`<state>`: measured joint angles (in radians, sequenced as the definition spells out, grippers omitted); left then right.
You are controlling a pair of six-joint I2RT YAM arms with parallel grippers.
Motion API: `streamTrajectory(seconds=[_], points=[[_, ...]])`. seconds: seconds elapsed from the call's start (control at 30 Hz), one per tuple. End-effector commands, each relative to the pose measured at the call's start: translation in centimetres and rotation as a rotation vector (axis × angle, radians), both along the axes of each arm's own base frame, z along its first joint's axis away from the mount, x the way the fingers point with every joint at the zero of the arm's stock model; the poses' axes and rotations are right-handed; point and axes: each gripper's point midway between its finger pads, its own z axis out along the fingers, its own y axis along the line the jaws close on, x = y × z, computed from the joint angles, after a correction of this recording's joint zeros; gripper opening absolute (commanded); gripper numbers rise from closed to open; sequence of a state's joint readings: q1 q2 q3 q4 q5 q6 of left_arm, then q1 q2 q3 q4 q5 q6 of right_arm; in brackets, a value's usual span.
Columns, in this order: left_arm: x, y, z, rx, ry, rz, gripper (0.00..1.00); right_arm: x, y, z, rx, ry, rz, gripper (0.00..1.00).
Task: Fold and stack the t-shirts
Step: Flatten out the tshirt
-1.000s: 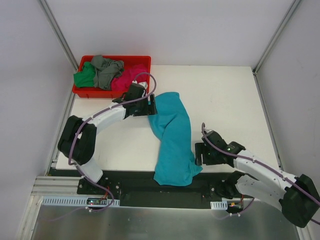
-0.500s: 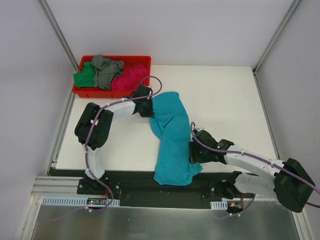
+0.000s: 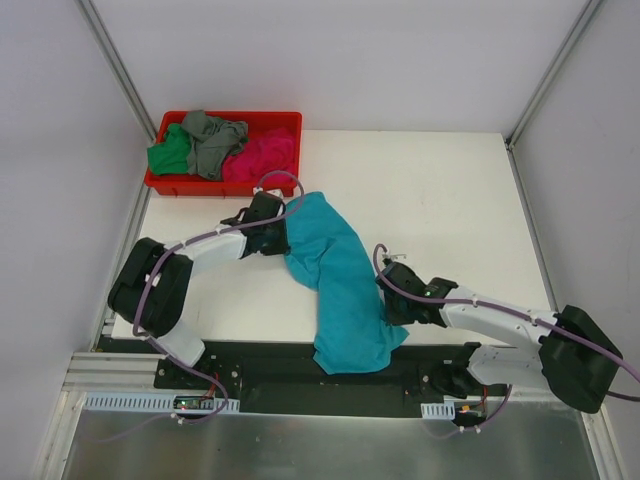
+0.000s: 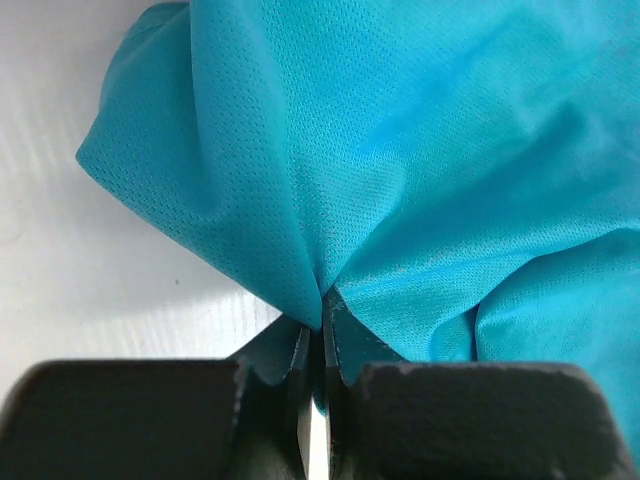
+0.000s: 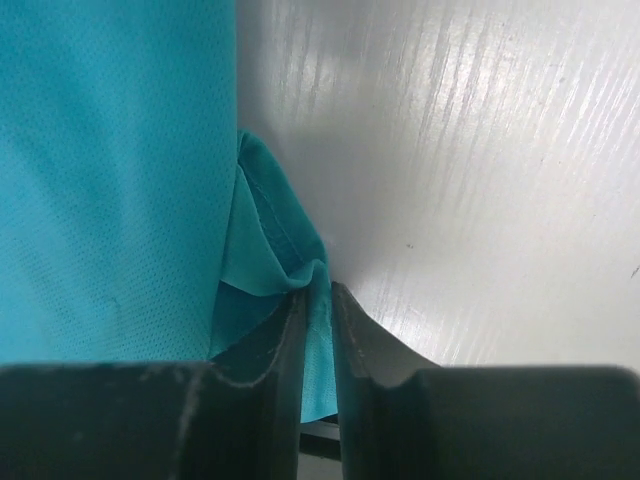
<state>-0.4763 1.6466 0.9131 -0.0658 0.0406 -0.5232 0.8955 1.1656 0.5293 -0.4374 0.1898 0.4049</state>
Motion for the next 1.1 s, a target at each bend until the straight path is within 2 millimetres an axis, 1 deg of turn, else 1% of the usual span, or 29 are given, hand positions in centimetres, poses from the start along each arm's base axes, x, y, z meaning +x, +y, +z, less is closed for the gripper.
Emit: streamTrajectory(seconds=[0.0,0.1,0.17,0.2,0.27,0.33,0.4,0.43,0.5,0.57,0.63,0.7,0.73,0.77,0.83,0.87,0.93,1.07], points=[[-0.2,1.5,1.0,0.008,-0.063,0.069,0.00,0.3,0.5,-0.3,-0.007,-0.007,-0.006,0.14],[-1.0,2.3,1.1,0.018,-0.075,0.085,0.00,0.7,0.1,0.2,-0.028,-0.047,-0.005,0.01],[-1.3,2.5,1.6,0.016,-0.091,0.080,0.00,1.4,-0.4,1.3,-0.048,-0.092,-0.008,0.01],[-1.4,2.6,2.1,0.009,-0.103,0.076,0.00,2.0,-0.8,2.2,-0.068,-0.128,-0.017,0.01],[-1.5,2.3,3.7,-0.016,-0.140,0.061,0.00,3.3,-2.1,4.8,-0.120,-0.218,-0.048,0.01],[-1.5,2.4,6.0,-0.047,-0.199,0.063,0.00,5.0,-3.8,8.4,-0.173,-0.340,-0.104,0.01],[-1.6,3.1,8.6,-0.067,-0.277,0.090,0.00,6.3,-5.1,12.3,-0.187,-0.468,-0.146,0.01],[-1.7,3.5,10.8,-0.089,-0.345,0.105,0.00,6.8,-5.6,14.1,-0.182,-0.521,-0.160,0.01],[-2.1,4.2,14.6,-0.125,-0.454,0.120,0.00,7.7,-6.5,18.1,-0.161,-0.630,-0.194,0.01],[-2.8,4.5,19.0,-0.179,-0.572,0.113,0.00,8.0,-7.3,22.2,-0.120,-0.727,-0.214,0.01],[-4.2,5.0,23.7,-0.242,-0.695,0.097,0.00,8.1,-7.5,26.2,-0.065,-0.804,-0.209,0.01],[-5.8,5.7,28.0,-0.300,-0.810,0.092,0.00,7.9,-7.8,30.0,0.001,-0.875,-0.201,0.01],[-6.5,6.4,29.8,-0.319,-0.859,0.106,0.00,7.7,-8.2,31.8,0.032,-0.907,-0.207,0.01],[-7.4,7.0,31.5,-0.344,-0.911,0.117,0.00,7.4,-8.4,34.2,0.079,-0.946,-0.209,0.01],[-9.4,7.9,34.8,-0.404,-0.997,0.124,0.00,6.7,-8.5,37.5,0.139,-1.001,-0.160,0.01],[-10.5,8.2,36.2,-0.433,-1.037,0.115,0.00,6.3,-8.2,38.9,0.181,-1.022,-0.126,0.01],[-12.5,8.4,38.8,-0.480,-1.101,0.071,0.00,5.2,-7.6,42.2,0.274,-1.062,-0.057,0.01],[-16.3,8.2,43.5,-0.582,-1.198,-0.026,0.00,3.2,-6.0,47.0,0.405,-1.066,0.080,0.01]])
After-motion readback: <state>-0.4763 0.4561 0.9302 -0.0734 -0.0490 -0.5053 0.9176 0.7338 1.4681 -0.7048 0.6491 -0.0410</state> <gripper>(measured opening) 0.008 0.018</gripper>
